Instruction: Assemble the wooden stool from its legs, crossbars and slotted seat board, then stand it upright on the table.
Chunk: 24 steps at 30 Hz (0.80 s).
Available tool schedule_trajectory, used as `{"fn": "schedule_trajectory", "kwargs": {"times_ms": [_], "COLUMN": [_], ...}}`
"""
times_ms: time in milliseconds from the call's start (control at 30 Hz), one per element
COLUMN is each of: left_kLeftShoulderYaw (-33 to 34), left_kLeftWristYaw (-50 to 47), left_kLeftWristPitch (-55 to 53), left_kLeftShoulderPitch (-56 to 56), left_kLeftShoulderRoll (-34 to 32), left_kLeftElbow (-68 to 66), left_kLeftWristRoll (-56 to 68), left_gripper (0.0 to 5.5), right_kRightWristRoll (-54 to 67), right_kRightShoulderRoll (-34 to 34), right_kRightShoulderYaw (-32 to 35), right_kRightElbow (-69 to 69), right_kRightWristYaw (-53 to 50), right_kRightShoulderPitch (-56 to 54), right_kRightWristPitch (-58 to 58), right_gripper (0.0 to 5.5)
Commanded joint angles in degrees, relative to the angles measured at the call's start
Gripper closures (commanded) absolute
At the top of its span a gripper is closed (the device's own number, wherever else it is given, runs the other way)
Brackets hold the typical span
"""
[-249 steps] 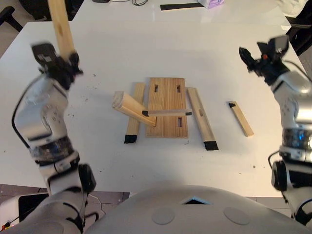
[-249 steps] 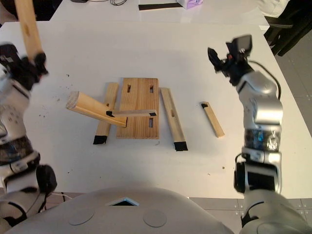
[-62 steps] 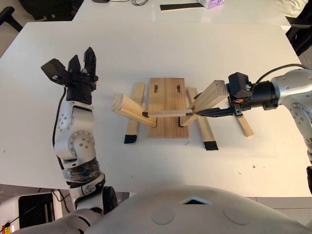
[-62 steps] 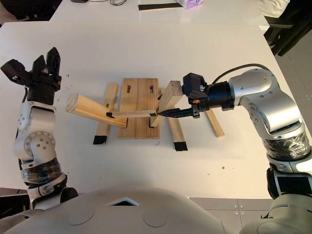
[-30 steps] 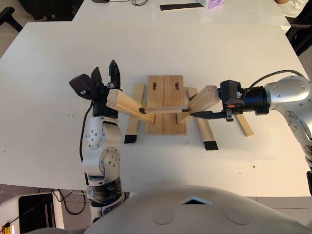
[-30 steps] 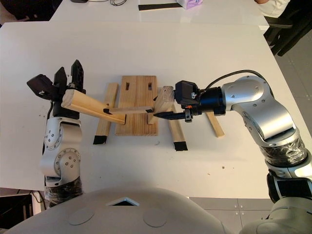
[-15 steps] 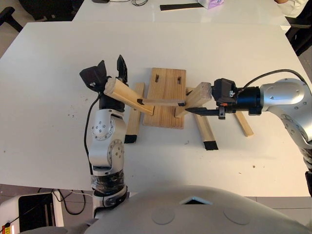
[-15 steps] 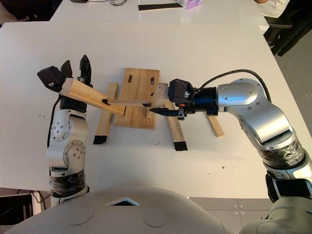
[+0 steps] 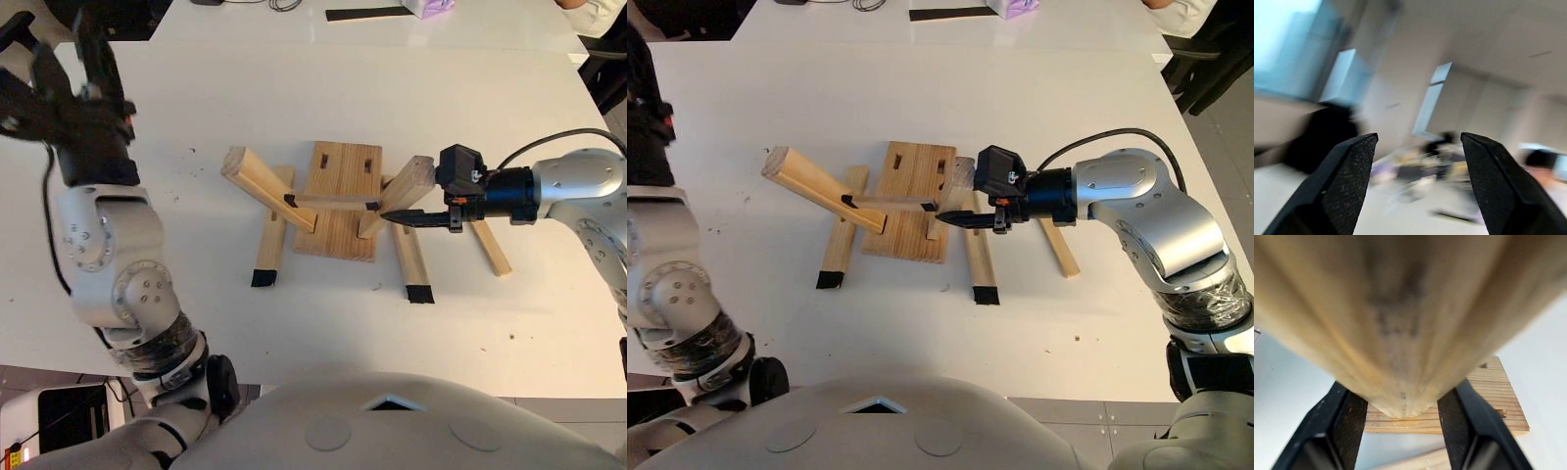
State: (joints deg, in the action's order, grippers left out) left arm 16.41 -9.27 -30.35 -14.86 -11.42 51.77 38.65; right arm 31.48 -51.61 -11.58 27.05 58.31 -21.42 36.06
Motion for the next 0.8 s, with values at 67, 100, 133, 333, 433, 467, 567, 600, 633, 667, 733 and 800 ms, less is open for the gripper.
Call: {"fn": "schedule_trajectory", "kwargs": {"times_ms": [67,100,133,333,433,467,567,600,633,667,733,800], "left_kLeftShoulderYaw": [-14.4,-15.6,-16.3,-21.9,-25.7,-27.3,-30.6,-31.2,-31.9,-32.5,-33.7,-34.4], "left_kLeftWristYaw": [-3.9,-5.4,-6.2,-7.5,-6.1,-5.7,-4.7,-4.4,-4.1,-3.6,-2.8,-2.1], "left_kLeftWristPitch": [-6.9,-7.7,-8.7,-15.5,-16.3,-16.5,-16.6,-16.5,-16.5,-16.6,-16.4,-16.7], "left_kLeftShoulderPitch": [0.5,2.1,4.6,15.9,17.7,18.2,19.1,19.1,19.0,18.9,19.4,20.2], "left_kLeftShoulderRoll": [-2.0,-2.3,-3.3,-6.5,-7.5,-7.9,-7.1,-6.8,-6.8,-7.0,-6.9,-6.7], "left_kLeftElbow": [8.2,8.2,8.2,6.3,5.7,5.4,4.7,4.4,3.9,3.3,1.4,-0.6], "left_kLeftWristRoll": [12.2,13.9,14.4,11.2,8.0,6.6,4.2,3.5,2.4,1.3,-0.6,-1.8], "left_gripper": [2.61,2.82,3.02,4.00,4.45,4.63,5.12,5.26,5.37,5.50,5.50,5.50], "right_kRightWristRoll": [-3.0,-2.9,-2.8,-1.0,-2.5,-2.9,-3.1,-3.3,-3.6,-3.8,-3.6,-2.9], "right_kRightShoulderRoll": [-3.4,-3.4,-3.4,-2.3,-1.9,-1.8,-1.6,-1.7,-1.8,-1.9,-1.9,-1.6], "right_kRightShoulderYaw": [-1.6,-1.5,-1.6,-1.5,-3.3,-3.7,-4.8,-5.1,-5.5,-5.7,-6.1,-6.0], "right_kRightElbow": [-0.1,0.0,0.1,1.1,0.2,-0.2,-0.2,-0.1,-0.3,-0.4,-0.1,0.6], "right_kRightWristYaw": [0.4,0.4,0.5,0.4,0.9,1.2,1.8,1.9,2.1,2.2,2.3,2.0], "right_kRightShoulderPitch": [3.0,3.2,3.2,3.1,2.3,2.0,1.0,0.8,0.7,0.6,0.2,0.0], "right_kRightWristPitch": [3.5,3.6,3.6,5.0,4.1,3.8,3.6,3.4,3.1,2.9,2.8,3.4], "right_gripper": [3.49,3.49,3.49,3.49,3.49,3.49,3.49,3.49,3.49,3.49,3.49,3.49]}}
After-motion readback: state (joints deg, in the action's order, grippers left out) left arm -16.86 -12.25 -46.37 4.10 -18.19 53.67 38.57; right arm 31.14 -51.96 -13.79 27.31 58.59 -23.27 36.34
